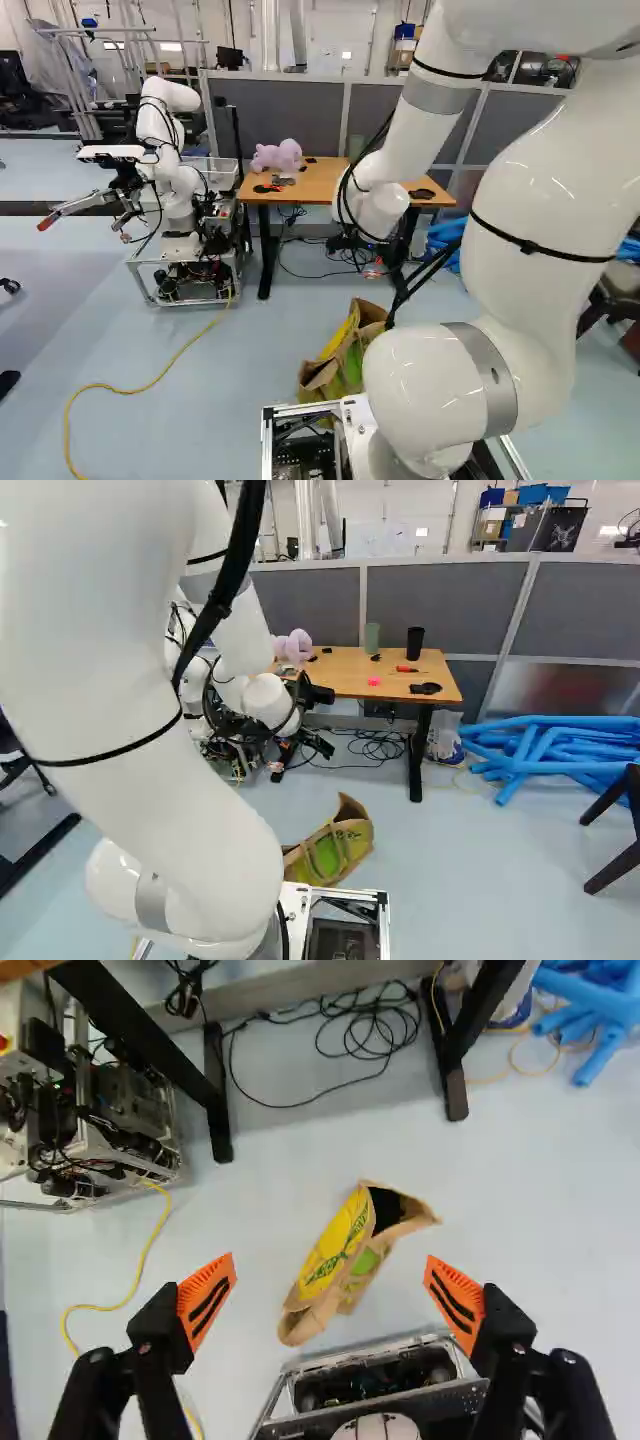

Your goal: Pick up the bag on the ground and place it on the table

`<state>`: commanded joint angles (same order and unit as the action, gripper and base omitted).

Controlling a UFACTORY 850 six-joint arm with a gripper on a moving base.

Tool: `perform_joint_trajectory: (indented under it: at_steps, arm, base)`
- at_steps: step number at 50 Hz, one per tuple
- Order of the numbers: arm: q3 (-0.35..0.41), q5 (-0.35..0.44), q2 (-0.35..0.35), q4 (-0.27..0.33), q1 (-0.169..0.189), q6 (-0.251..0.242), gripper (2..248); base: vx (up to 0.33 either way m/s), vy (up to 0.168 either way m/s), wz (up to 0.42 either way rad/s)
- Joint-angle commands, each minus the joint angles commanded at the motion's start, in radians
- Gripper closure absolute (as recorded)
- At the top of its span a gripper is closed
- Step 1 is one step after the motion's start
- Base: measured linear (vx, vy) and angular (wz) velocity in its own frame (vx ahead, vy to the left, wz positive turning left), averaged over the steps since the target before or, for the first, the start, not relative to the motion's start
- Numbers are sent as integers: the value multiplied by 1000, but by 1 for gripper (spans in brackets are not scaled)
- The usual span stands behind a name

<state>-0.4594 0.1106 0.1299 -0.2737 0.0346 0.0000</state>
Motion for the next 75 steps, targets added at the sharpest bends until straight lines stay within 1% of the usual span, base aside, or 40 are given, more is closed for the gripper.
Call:
perform_joint_trajectory:
  at_steps: [8, 16, 43, 45, 53, 75]
  arm:
    - [-40, -77, 60, -33, 31, 0, 3]
    - [-70, -98, 110, -42, 55, 0, 3]
    - [-134, -101, 248, -43, 61, 0, 3]
    - [-139, -101, 257, -43, 61, 6, 3]
    - [-158, -101, 297, -43, 61, 68, 3]
    - [-212, -101, 403, -43, 61, 295, 3]
  base:
    - [0, 0, 0]
    - [0, 0, 0]
    - [0, 0, 0]
    - [0, 0, 0]
    - [0, 0, 0]
    - [0, 0, 0]
